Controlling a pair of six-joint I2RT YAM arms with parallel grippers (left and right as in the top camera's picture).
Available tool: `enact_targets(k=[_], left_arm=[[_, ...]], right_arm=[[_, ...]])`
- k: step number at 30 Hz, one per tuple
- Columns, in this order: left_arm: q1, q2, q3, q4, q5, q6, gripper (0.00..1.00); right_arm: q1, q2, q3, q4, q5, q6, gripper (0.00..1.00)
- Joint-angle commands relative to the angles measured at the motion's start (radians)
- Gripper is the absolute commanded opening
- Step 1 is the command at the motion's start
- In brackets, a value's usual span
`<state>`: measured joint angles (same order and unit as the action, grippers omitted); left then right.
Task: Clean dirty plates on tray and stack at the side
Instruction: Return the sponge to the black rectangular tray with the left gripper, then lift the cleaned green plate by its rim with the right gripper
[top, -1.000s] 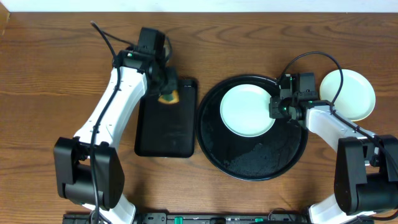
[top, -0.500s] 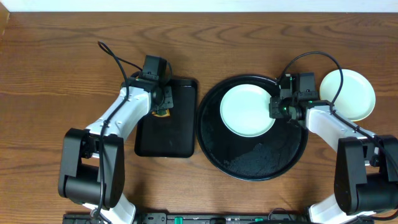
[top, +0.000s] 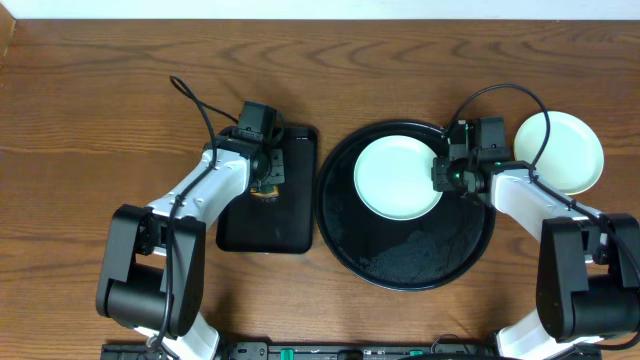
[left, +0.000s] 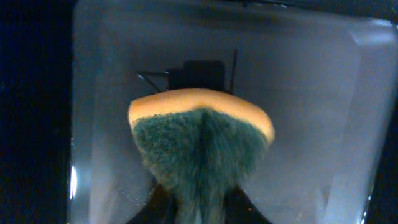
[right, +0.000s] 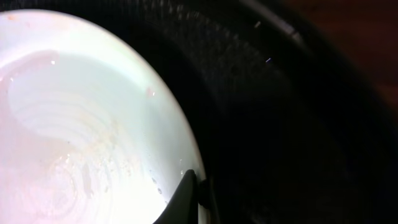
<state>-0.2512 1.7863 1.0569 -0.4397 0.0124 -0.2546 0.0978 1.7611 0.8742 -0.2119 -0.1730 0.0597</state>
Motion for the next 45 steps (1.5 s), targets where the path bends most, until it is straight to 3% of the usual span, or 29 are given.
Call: enact_targets(k=[1,3,7,9,12,18,26,36,41,45], left_arm=[[-0.002,0.010,-0.004,0.002,-0.017,0.000,0.49],[-0.002,0.010,-0.004,0.001,-0.017,-0.001,0.67],[-0.002,0.010,-0.004,0.000,-0.017,-0.001,0.79],[-0.002,0.010,-0.004,0.000,-0.017,-0.001,0.80],[-0.002,0.010,-0.004,0.000,-0.017,-0.001,0.81],[-0.002,0.010,-0.004,0.000,-0.017,-0.001,0.82],[-0.002,0.010,-0.004,0.000,-0.017,-0.001,0.83],[-0.002,0.010,-0.004,0.000,-0.017,-0.001,0.83],[-0.002,0.010,-0.004,0.000,-0.017,-0.001,0.83],[-0.002,0.010,-0.004,0.000,-0.017,-0.001,0.83]], right_arm=[[0.005,0.025,-0.007,-0.008,0.011,-0.005,0.11],[0.005,0.025,-0.007,-0.008,0.011,-0.005,0.18],[0.005,0.025,-0.007,-0.008,0.011,-0.005,0.20],[0.005,0.025,-0.007,-0.007,0.011,-0.005,0.16],[0.005,0.025,-0.007,-0.007,0.011,-0.005,0.01],[0.006,-0.015,0.009,-0.021,0.011,-0.005,0.01],[0.016,-0.225,0.014,-0.104,0.099,-0.054,0.01],[0.190,-0.424,0.014,-0.183,0.504,-0.187,0.01],[0.362,-0.479,0.015,-0.164,0.770,-0.260,0.01],[0.539,-0.487,0.015,-0.092,1.091,-0.386,0.01]])
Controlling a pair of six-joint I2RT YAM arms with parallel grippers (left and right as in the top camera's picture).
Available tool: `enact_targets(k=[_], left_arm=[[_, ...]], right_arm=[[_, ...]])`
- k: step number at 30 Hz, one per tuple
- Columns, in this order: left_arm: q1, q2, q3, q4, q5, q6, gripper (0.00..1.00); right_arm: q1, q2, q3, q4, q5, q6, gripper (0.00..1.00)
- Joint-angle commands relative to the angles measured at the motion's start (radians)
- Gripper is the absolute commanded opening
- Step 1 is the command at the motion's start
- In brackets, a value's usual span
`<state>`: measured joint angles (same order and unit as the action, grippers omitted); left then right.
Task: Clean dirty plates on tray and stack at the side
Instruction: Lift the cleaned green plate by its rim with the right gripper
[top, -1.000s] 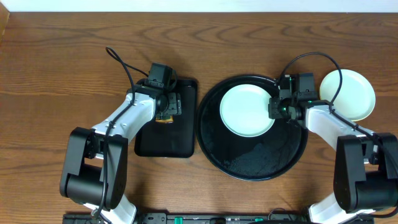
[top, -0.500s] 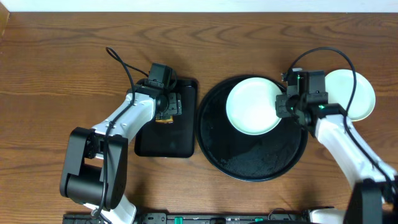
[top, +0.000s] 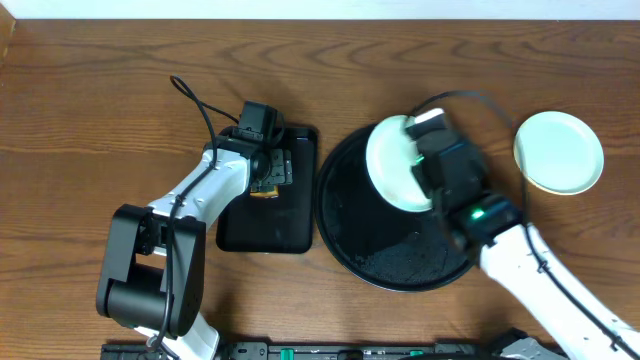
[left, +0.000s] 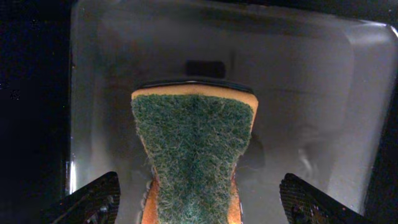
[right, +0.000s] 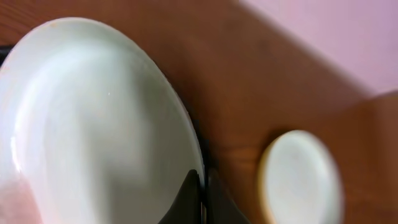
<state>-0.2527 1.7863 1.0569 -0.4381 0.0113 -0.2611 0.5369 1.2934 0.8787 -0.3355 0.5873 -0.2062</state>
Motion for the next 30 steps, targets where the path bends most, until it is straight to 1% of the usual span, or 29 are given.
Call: enact_targets(k=[1,5,6,9,12,15,24,26,28,30], left_arm=[[0.000,0.010,-0.004,-0.002,-0.016,0.006,0.83],[0.000,0.010,-0.004,-0.002,-0.016,0.006,0.83],[0.000,0.010,-0.004,-0.002,-0.016,0.006,0.83],[0.000,0.010,-0.004,-0.002,-0.016,0.006,0.83],[0.000,0.010,-0.004,-0.002,-0.016,0.006,0.83],[0.000,0.010,-0.004,-0.002,-0.016,0.006,0.83],[0.000,0.010,-0.004,-0.002,-0.016,0.006,0.83],[0.000,0.010,-0.004,-0.002,-0.016,0.006,0.83],[0.000,0.010,-0.004,-0.002,-0.016,0.006,0.84],[0.000,0.010,-0.004,-0.001,-0.016,0.006,0.84]], right_arm=[[0.142,-0.019,0.010,0.057,0.402,-0.161,0.01],[0.300,-0.019,0.010,0.203,0.665,-0.355,0.01],[0.347,-0.019,0.010,0.269,0.731,-0.436,0.01],[0.411,-0.019,0.010,0.392,0.814,-0.571,0.01],[0.462,-0.019,0.010,0.507,0.853,-0.701,0.01],[0.488,-0.019,0.010,0.569,0.864,-0.765,0.01],[0.491,-0.019,0.010,0.583,0.863,-0.766,0.02],[0.490,-0.019,0.010,0.583,0.861,-0.742,0.01],[0.482,-0.019,0.010,0.582,0.851,-0.664,0.01],[0.457,-0.019,0.009,0.563,0.842,-0.494,0.01]])
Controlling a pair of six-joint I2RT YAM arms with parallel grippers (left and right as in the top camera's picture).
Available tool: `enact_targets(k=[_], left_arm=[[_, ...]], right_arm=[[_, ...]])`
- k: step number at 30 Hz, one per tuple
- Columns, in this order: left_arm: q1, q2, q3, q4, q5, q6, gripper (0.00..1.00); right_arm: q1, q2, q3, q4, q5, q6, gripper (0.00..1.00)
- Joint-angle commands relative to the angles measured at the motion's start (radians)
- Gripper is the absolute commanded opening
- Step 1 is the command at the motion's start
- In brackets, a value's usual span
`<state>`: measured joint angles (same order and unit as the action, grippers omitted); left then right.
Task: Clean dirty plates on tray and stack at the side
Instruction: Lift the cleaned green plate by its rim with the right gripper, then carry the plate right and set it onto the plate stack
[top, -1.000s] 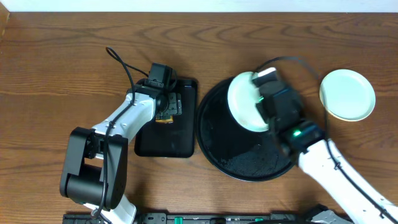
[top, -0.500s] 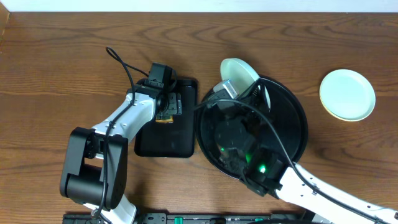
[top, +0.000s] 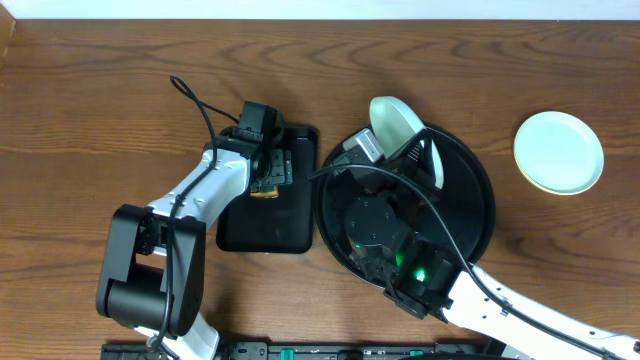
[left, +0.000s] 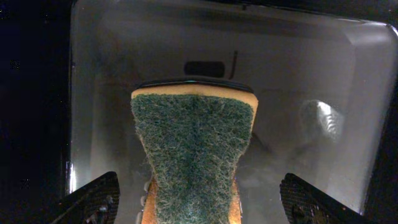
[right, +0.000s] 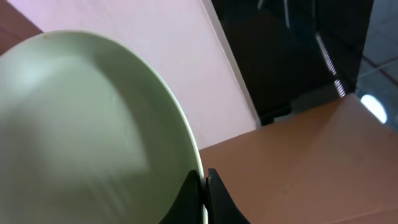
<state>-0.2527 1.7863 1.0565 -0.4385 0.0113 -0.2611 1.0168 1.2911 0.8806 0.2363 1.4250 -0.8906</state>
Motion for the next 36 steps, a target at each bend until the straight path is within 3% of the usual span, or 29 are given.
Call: enact_targets(k=[1,4,10,15,20,29,36], left_arm=[[0.000,0.010,-0.004,-0.001,-0.016,0.006,0.84],[0.000,0.010,-0.004,-0.001,-0.016,0.006,0.84],[0.000,0.010,-0.004,-0.001,-0.016,0.006,0.84],[0.000,0.010,-0.004,-0.001,-0.016,0.006,0.84],[0.000,0.010,-0.004,-0.001,-0.016,0.006,0.84],[0.000,0.010,-0.004,-0.001,-0.016,0.006,0.84],[0.000,0.010,-0.004,-0.001,-0.016,0.006,0.84]], right_arm=[[-0.039,-0.016,0.007,-0.039,-0.006,0.274,0.01],[-0.105,-0.017,0.007,-0.207,-0.127,0.532,0.01],[-0.349,-0.016,0.007,-0.525,-0.651,0.955,0.01],[-0.642,-0.018,0.008,-0.540,-1.227,1.052,0.01],[-0.958,-0.015,0.008,-0.542,-1.636,1.116,0.01],[-1.457,0.041,0.008,-0.455,-1.619,1.161,0.01],[-1.661,0.222,0.008,-0.239,-1.579,1.203,0.01]])
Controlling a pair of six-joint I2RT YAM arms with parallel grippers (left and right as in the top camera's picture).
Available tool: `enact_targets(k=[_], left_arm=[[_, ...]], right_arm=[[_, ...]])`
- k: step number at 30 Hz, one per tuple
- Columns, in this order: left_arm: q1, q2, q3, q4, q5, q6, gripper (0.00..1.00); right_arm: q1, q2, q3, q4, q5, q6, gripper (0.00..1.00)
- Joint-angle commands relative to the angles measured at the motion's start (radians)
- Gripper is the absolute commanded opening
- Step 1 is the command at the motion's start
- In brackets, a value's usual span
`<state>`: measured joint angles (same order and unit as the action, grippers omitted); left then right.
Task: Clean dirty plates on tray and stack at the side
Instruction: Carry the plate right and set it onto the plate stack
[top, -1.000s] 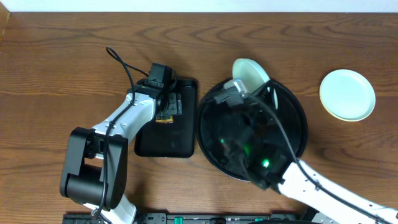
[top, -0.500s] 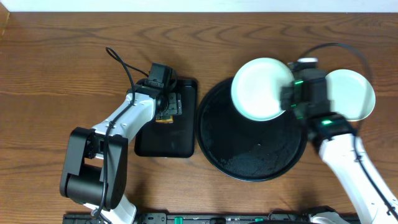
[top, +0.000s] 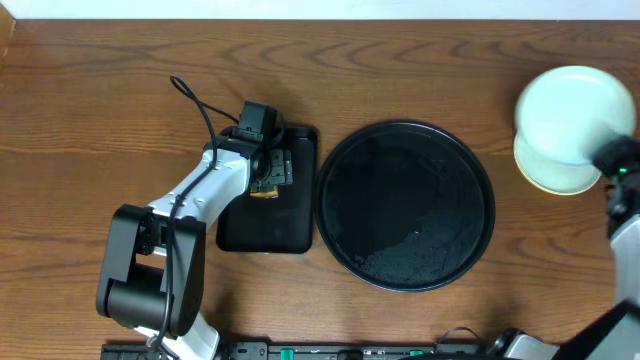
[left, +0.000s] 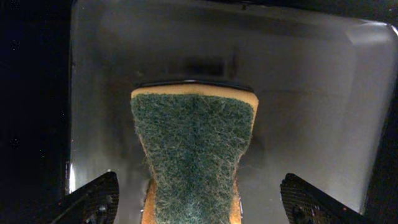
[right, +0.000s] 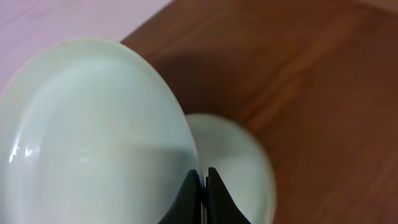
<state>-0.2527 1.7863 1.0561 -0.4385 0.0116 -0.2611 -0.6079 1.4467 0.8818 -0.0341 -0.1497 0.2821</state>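
A pale green plate (top: 570, 110) is held off the table at the far right, with my right gripper (top: 608, 158) shut on its rim. In the right wrist view the fingers (right: 191, 186) pinch that plate's (right: 93, 137) edge. A second pale plate (right: 239, 165) lies on the wood right under it (top: 548, 180). The round black tray (top: 405, 205) holds no plate. My left gripper (left: 199, 202) stands open over the green and yellow sponge (left: 193, 149), its fingertips (left: 93, 199) wide apart on either side.
The sponge lies in a wet black rectangular tray (top: 265, 225) left of the round tray. The left arm reaches over it from the front left. A cable (top: 195, 100) loops behind that arm. Brown wooden table (top: 100, 120) all around.
My right gripper, still shut on the plate, was high above the round tray's far edge; now it is at the far right, above the plate on the table. The left gripper has not moved.
First the right gripper pinched the rim of a plate lying in the round tray, and the left squeezed the sponge. Then the plate was tilted up and the left gripper stood open, sponge released. The plate rose higher, and now hangs over the side plate.
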Motion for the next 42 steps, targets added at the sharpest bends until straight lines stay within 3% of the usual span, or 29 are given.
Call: enact_targets(k=[1,7,12,13,15,18,19,23,28,34,42], left_arm=[[0.000,0.010,-0.003,-0.001,-0.017,0.006,0.84],[0.000,0.010,-0.003,-0.001,-0.016,0.006,0.84],[0.000,0.010,-0.003,-0.001,-0.016,0.006,0.84],[0.000,0.010,-0.003,-0.001,-0.016,0.006,0.84],[0.000,0.010,-0.003,-0.001,-0.016,0.006,0.84],[0.000,0.010,-0.003,-0.001,-0.016,0.006,0.84],[0.000,0.010,-0.003,-0.001,-0.016,0.006,0.84],[0.000,0.010,-0.003,-0.001,-0.017,0.006,0.84],[0.000,0.010,-0.003,-0.001,-0.016,0.006,0.84],[0.000,0.010,-0.003,-0.001,-0.016,0.006,0.84],[0.000,0.010,-0.003,-0.001,-0.016,0.006,0.84]], right_arm=[[-0.048,0.097,0.006,0.052,-0.004,0.024,0.01],[-0.072,0.259,0.006,0.145,-0.005,-0.002,0.01],[-0.071,0.297,0.006,0.190,-0.039,-0.003,0.01],[-0.071,0.297,0.006,0.192,-0.043,-0.003,0.06],[-0.071,0.297,0.006,0.195,-0.052,-0.003,0.35],[-0.071,0.293,0.008,0.188,-0.194,-0.084,0.66],[-0.071,0.288,0.011,0.171,-0.294,-0.156,0.99],[-0.036,0.247,0.059,0.019,-0.366,-0.244,0.99],[0.074,0.188,0.158,-0.200,-0.194,-0.332,0.99],[0.114,0.170,0.235,-0.339,0.092,-0.279,0.99],[0.139,0.167,0.270,-0.487,0.064,-0.279,0.99]])
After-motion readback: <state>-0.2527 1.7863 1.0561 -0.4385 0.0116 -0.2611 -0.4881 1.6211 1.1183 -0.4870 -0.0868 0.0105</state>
